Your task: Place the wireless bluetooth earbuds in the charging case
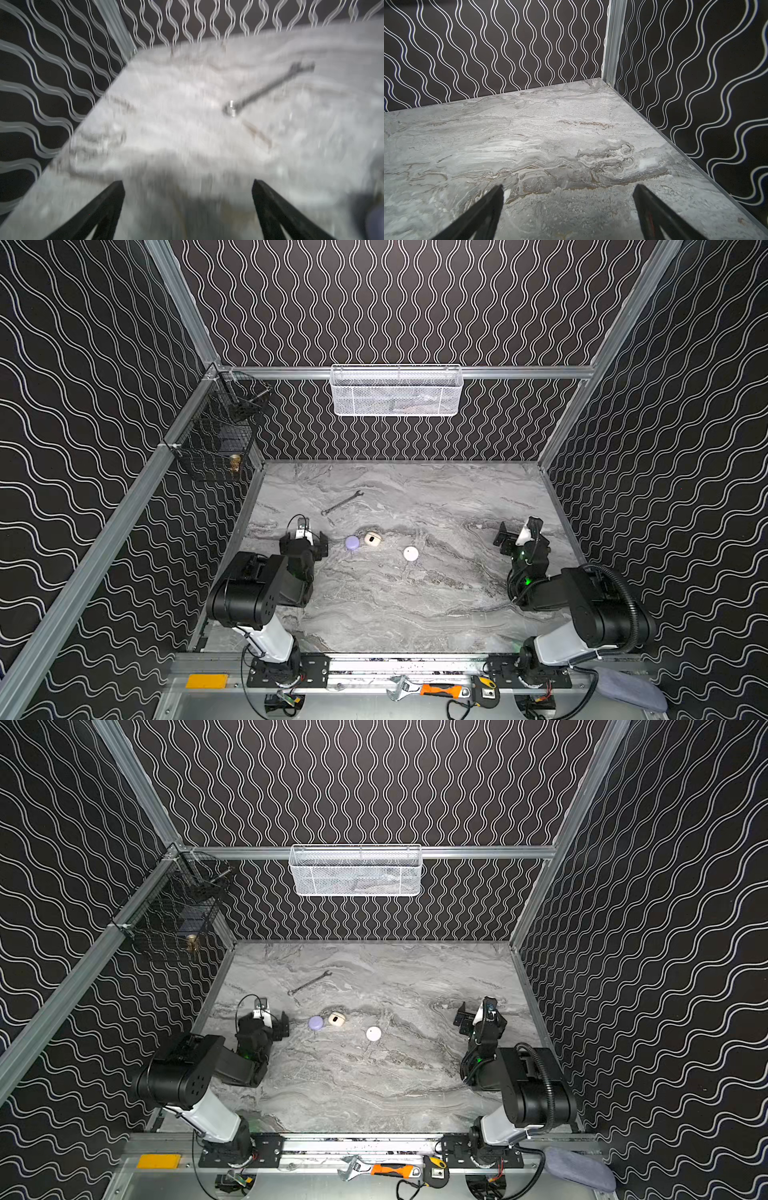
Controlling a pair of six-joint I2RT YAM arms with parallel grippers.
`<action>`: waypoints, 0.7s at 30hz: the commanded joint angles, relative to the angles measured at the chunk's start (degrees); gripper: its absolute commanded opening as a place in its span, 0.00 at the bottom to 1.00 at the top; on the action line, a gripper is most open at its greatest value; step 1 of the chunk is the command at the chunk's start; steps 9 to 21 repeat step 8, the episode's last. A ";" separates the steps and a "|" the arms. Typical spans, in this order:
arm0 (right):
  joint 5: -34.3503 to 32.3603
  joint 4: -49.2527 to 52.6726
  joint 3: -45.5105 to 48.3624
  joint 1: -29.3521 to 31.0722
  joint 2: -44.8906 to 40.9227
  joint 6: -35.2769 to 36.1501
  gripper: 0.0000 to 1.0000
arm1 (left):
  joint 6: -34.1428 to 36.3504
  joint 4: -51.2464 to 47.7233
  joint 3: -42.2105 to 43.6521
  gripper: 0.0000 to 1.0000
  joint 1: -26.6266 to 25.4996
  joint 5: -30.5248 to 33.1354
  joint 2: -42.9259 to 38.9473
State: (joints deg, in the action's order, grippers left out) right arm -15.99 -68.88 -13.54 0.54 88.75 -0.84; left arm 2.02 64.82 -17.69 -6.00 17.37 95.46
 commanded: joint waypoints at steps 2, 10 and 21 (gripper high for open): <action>0.23 -2.33 -0.34 0.01 0.18 0.06 1.00 | 1.21 -1.66 -1.95 0.99 0.20 -2.07 0.23; 0.73 -2.20 -0.26 -0.18 -0.04 -0.14 1.00 | 1.05 -3.24 -2.72 0.99 0.20 -1.99 0.15; 0.73 -2.20 -0.26 -0.18 -0.04 -0.14 1.00 | 1.05 -3.24 -2.72 0.99 0.20 -1.99 0.15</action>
